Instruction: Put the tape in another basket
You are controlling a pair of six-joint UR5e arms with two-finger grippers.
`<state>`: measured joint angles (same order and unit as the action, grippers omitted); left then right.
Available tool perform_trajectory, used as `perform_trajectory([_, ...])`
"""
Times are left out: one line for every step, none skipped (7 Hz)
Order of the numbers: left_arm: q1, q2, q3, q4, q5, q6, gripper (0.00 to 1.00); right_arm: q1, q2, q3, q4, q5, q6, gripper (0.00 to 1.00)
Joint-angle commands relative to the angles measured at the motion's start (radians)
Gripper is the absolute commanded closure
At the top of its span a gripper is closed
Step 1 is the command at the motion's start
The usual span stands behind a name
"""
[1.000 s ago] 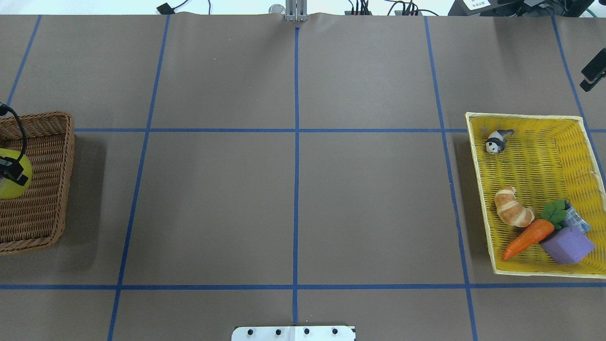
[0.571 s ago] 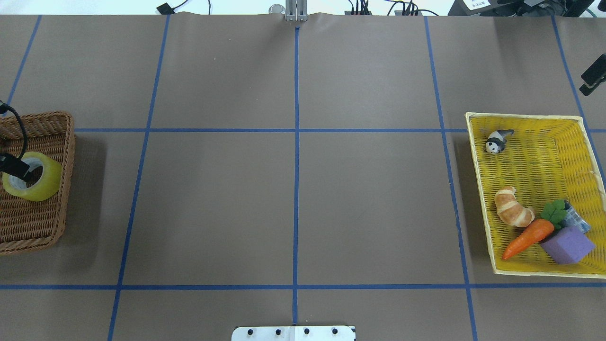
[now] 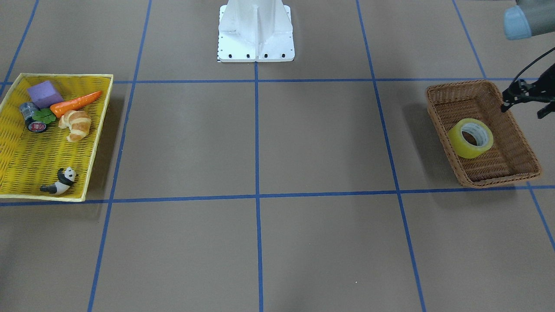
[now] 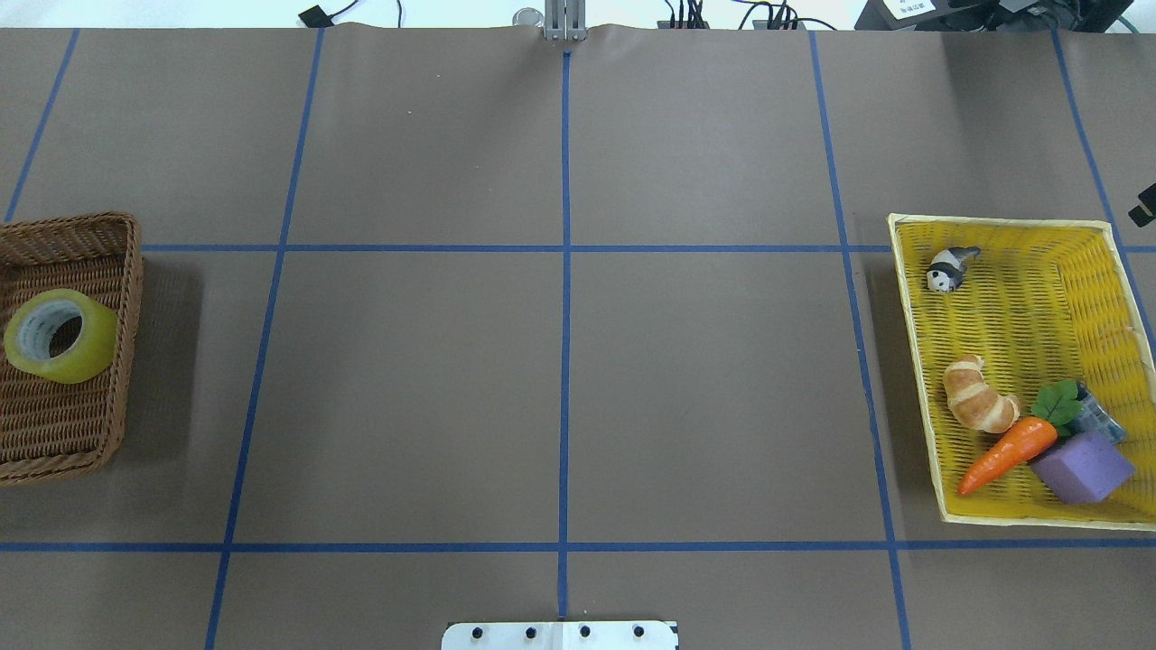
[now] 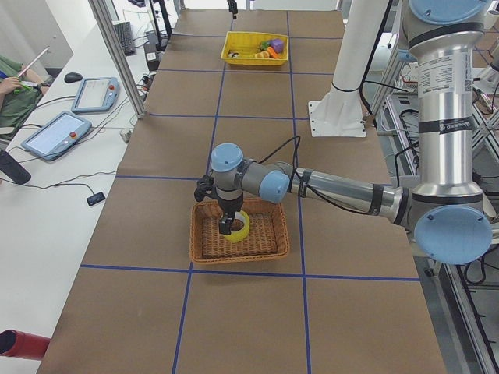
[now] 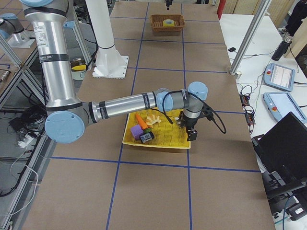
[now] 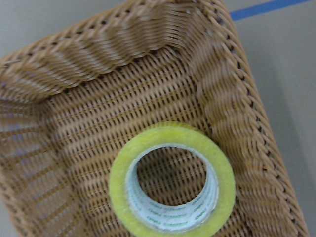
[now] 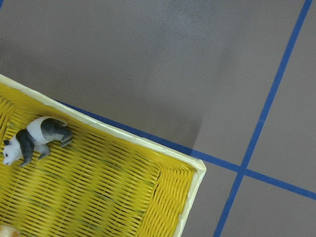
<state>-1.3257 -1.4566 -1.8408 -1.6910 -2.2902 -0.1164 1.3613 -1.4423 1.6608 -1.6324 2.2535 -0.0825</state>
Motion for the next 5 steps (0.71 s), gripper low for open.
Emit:
perform_trajectory([-0.178, -0.002, 0.009, 0.095, -0.045, 0.057, 0.01, 0.001, -0.026, -0.01, 0.011, -0.002, 0.004, 0.0])
perform_trajectory([-0.225, -0.002, 0.015, 0.097, -0.034, 0.057, 0.01, 0.005, -0.029, -0.025, 0.009, 0.006, 0.007, 0.0])
perform_trajectory([-0.268, -0.001, 0.037, 0.097, -0.025, 0.111, 0.01, 0.036, -0.05, -0.024, 0.009, 0.017, 0.006, 0.0])
perform_trajectory([-0.324, -0.004, 0.09, 0.1, -0.018, 0.29, 0.01, 0.071, -0.084, -0.026, 0.011, 0.068, 0.003, 0.0])
perform_trajectory([-0.342, -0.001, 0.118, 0.1, -0.028, 0.355, 0.01, 0.123, -0.104, -0.026, 0.009, 0.136, -0.003, 0.0])
